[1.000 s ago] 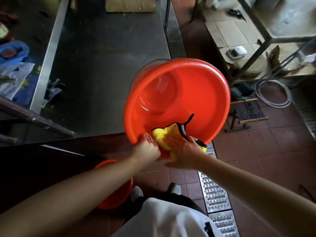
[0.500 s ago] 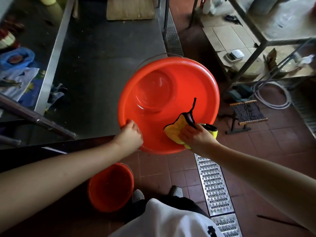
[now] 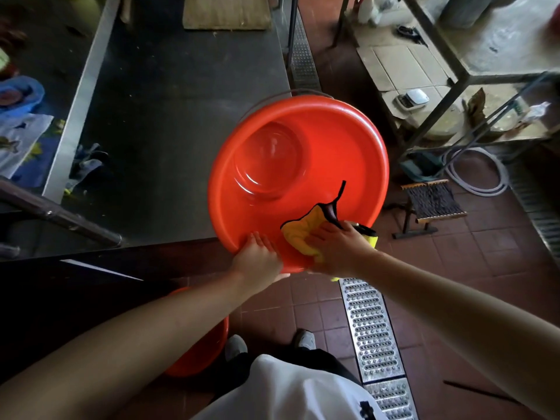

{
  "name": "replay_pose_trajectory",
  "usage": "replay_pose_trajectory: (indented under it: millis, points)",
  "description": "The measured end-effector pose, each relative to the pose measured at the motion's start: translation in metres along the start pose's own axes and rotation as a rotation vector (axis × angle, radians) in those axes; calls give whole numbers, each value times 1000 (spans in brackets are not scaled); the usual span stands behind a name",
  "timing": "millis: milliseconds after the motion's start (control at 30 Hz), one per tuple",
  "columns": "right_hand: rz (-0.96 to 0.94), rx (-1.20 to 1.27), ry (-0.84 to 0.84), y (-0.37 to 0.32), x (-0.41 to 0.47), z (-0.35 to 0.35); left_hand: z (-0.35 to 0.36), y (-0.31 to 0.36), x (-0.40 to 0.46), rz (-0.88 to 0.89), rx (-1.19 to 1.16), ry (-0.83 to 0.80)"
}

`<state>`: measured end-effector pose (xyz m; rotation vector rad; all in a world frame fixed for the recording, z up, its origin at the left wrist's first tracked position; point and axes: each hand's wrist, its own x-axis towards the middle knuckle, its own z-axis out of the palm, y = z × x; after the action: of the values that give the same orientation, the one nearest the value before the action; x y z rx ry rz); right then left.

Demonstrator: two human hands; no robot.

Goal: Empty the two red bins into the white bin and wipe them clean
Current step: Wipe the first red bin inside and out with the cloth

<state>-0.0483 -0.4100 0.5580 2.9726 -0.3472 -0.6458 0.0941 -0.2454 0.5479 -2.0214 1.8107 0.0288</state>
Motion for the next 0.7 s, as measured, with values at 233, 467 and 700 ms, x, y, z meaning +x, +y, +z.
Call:
replay_pose_trajectory:
  millis: [233, 467, 700]
  points:
    - [112, 255, 48, -34, 32, 8, -14, -5, -10, 23, 68, -146]
    - [317, 130, -99, -15, 56, 4, -24, -10, -20, 56, 165, -85]
    - [228, 274, -125, -28, 56, 0, -12, -14, -22, 51, 174, 5]
